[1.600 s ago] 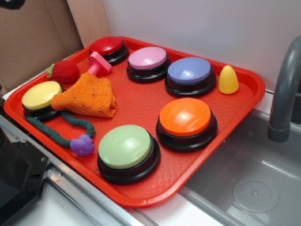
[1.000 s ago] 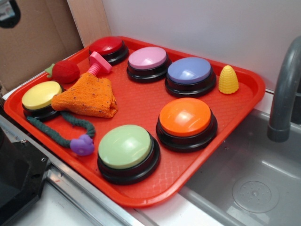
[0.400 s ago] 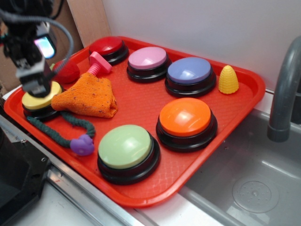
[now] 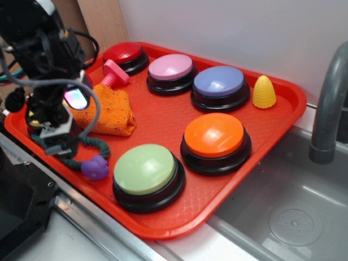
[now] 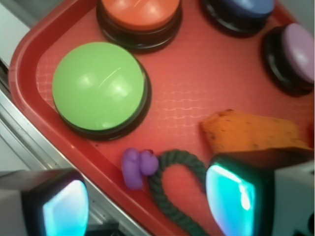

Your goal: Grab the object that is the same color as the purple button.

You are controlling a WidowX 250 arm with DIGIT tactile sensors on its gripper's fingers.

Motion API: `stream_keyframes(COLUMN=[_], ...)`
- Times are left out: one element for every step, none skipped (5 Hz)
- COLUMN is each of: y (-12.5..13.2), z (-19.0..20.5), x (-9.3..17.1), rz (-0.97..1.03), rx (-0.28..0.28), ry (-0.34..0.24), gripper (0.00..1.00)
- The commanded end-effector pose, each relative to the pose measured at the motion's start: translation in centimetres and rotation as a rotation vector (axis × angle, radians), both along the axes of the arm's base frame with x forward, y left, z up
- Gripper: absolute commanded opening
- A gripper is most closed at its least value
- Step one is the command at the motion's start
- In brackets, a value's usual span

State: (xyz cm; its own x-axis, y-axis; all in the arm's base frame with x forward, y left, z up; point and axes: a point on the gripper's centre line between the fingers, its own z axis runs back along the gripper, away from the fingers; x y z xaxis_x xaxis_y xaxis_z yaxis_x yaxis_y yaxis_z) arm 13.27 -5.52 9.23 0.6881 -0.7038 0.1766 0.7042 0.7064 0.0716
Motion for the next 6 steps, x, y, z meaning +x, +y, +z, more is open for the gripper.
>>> stream_keyframes(y=[-0.4,-0.4,-0.4,-0.1,0.2,0.8], z=[-3.2,-3.9,-5.1,-5.4,-5.5,-5.9], x=[0.4,0.2,0.4,0.7,0.9,1.0], rz=[-0.098,-0.128,-0.133,-0.116,-0.105,-0.083], rx=[0.000,-0.002,0.024,0.001,0.010,-0.004], ry=[0.039,0.038,0.056,0.066,0.070,0.085], gripper=[1.00,1.00,1.00,1.00,1.00,1.00])
